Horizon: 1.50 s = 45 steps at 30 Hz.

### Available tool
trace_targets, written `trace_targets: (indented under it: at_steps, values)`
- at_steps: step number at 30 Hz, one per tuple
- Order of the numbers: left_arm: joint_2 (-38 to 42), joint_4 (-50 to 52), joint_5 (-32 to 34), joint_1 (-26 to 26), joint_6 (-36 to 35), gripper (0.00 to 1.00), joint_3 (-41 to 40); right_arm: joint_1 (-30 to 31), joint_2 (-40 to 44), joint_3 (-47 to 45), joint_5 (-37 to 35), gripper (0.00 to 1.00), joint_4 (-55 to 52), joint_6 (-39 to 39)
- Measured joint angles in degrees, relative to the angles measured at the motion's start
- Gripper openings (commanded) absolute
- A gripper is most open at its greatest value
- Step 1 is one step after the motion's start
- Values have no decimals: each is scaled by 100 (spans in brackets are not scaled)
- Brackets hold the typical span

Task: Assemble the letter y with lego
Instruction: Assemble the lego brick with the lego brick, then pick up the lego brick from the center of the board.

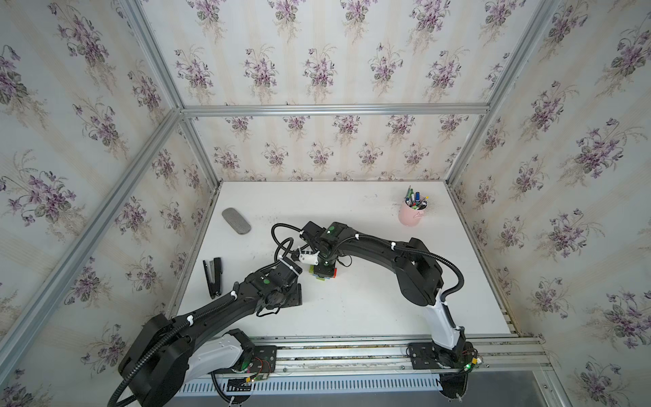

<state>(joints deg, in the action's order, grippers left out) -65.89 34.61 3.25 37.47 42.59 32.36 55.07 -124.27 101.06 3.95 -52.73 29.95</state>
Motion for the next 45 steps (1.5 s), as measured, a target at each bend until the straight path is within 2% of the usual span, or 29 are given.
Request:
trace_targets:
  at_steps: [31,45]
  values:
    - [-105,-127,-76,-11,-9,72,-59,177,-332,120,-525,31,-13,-184]
    - [50,-144,-157,-11,13,72,-153,262,-409,109,-688,27,20,-236]
